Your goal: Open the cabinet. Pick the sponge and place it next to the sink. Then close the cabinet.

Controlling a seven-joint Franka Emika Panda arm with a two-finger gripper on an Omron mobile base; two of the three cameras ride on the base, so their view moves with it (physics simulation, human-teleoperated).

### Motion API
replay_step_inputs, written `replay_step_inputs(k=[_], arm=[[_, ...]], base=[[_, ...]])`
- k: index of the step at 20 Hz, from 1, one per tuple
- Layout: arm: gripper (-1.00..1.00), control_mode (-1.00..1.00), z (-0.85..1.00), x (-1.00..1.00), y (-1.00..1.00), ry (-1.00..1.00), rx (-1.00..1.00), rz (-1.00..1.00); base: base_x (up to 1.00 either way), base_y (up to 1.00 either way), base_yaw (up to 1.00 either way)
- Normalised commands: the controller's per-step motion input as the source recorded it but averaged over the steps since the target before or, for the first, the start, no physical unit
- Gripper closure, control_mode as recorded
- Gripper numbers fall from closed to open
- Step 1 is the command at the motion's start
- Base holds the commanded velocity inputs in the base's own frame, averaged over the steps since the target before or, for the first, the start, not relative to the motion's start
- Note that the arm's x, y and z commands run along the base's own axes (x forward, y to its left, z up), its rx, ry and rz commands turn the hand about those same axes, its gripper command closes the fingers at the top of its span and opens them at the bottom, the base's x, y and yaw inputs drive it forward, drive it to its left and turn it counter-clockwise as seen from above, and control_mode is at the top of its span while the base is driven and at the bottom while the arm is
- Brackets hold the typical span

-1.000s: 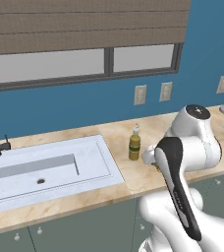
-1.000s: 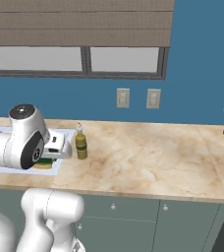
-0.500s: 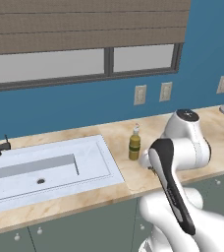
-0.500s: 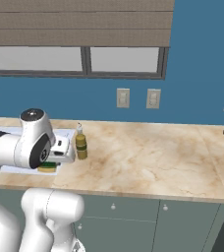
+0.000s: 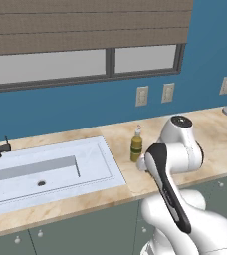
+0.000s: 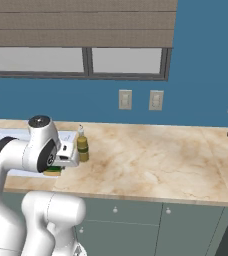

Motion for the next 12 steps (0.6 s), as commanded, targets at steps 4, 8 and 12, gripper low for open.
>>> replay_step_inputs(k=[4,8,12], arm=[[1.00,-1.00,-0.23,0.43,0.05,0.00,0.00,0.00],[1.00,-1.00,-0.11,0.41,0.08,0.00,0.00,0.00],[1.00,-1.00,-0.12,0.14,0.08,0.00,0.00,0.00]], base=[[0.00,0.00,0.00],[0.00,0.00,0.00],[0.00,0.00,0.00]])
